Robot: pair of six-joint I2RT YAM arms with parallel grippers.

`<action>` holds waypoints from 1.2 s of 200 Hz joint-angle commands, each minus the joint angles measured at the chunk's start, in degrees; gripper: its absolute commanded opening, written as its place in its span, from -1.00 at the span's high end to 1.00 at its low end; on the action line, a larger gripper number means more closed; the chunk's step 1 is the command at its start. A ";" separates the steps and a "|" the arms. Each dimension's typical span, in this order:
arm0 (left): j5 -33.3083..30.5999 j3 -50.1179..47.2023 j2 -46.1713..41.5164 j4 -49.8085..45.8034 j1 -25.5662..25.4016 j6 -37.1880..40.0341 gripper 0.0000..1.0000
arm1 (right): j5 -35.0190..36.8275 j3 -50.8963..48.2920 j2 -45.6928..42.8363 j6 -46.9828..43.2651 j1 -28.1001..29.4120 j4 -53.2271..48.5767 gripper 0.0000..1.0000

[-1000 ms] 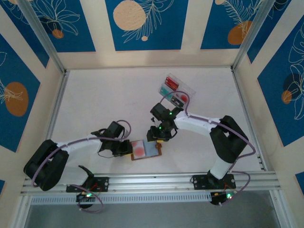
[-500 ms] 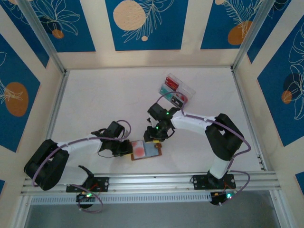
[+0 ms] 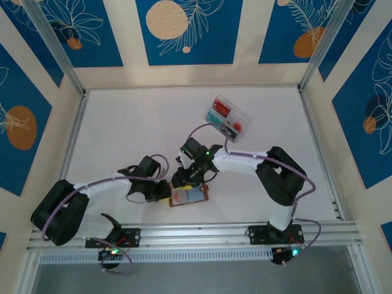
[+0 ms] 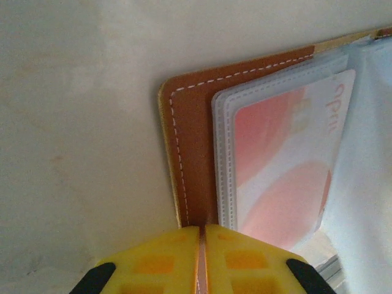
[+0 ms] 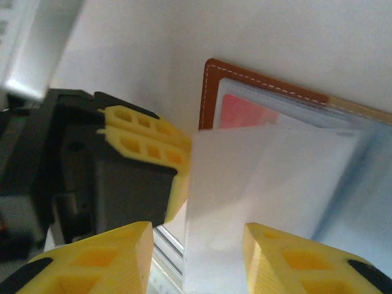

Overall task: Put the credit cards into the card holder
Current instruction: Flip over the card slot in the card holder.

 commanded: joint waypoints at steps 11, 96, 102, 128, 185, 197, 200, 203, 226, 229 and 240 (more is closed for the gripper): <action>0.99 -0.14 -4.77 -3.95 3.05 -1.25 0.76 | -4.21 -0.74 2.20 2.98 0.08 6.18 0.02; 1.54 1.15 -14.96 -13.64 7.17 -0.21 0.73 | -5.32 -1.05 6.20 5.24 -0.07 10.41 -0.12; 1.54 1.24 -15.28 -13.80 7.18 -0.29 0.73 | -4.92 -0.65 6.87 5.34 -0.02 10.04 -0.12; 1.35 2.27 -16.00 -15.56 7.17 0.57 0.73 | 0.26 1.35 6.91 3.73 0.94 5.26 -0.12; 1.51 3.44 -16.03 -15.73 7.08 1.08 0.73 | -1.93 5.63 1.98 0.75 -0.17 -0.68 -0.21; 1.54 4.06 -16.22 -16.22 6.95 1.17 0.72 | -1.60 6.90 1.04 0.16 -0.65 -2.61 -0.23; 1.50 4.22 -16.29 -16.37 6.95 1.26 0.72 | -1.47 7.12 0.74 -0.09 -0.76 -3.16 -0.24; 1.46 4.30 -16.31 -16.56 6.90 1.30 0.72 | -1.30 7.42 0.49 -0.33 -0.91 -3.58 -0.25; 1.17 5.13 -16.25 -16.86 6.30 1.53 0.72 | -0.31 8.65 -2.03 -1.78 -2.66 -6.64 -0.26; 1.18 5.24 -16.09 -16.84 6.19 1.54 0.72 | -0.03 8.73 -2.61 -1.95 -3.00 -6.90 -0.26; 0.97 5.75 -15.58 -16.52 5.56 1.53 0.71 | 1.73 9.20 -4.00 -3.18 -4.43 -8.91 -0.27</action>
